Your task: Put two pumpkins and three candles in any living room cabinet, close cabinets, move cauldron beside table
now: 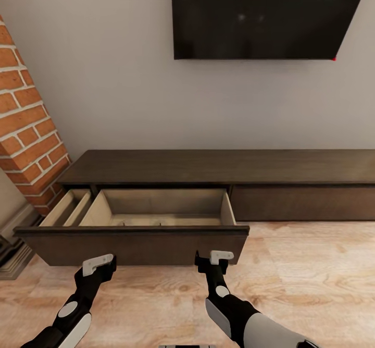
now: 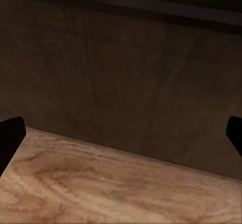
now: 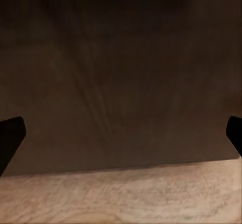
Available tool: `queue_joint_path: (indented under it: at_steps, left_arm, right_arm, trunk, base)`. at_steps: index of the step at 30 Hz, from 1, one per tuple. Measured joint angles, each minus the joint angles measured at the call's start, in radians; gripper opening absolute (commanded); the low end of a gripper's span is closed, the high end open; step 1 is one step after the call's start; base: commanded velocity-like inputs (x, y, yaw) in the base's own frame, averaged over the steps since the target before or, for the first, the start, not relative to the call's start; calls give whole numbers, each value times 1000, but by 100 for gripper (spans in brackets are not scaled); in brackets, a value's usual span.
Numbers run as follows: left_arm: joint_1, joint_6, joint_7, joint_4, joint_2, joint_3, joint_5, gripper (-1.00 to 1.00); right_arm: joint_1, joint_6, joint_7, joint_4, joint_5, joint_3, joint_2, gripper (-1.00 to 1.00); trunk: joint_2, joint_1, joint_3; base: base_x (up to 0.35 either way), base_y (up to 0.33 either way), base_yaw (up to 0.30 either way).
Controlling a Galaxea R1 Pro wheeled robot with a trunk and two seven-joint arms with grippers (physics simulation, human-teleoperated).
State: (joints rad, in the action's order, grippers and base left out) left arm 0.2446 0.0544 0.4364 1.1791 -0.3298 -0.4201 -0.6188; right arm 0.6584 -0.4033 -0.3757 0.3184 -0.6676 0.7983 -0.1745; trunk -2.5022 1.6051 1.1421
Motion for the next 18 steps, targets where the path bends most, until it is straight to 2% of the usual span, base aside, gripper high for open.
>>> queue_joint_path:
  at_steps: [6, 18]
  left_arm:
    - [0, 0, 0, 0, 0, 0, 0, 100]
    - [0, 0, 0, 0, 0, 0, 0, 100]
  right_arm:
    - [0, 0, 0, 0, 0, 0, 0, 100]
    - [0, 1, -1, 0, 1, 2, 0, 100]
  trunk:
    - [0, 0, 0]
    - [0, 0, 0]
  base:
    - [198, 19, 0]
    - [127, 1, 0]
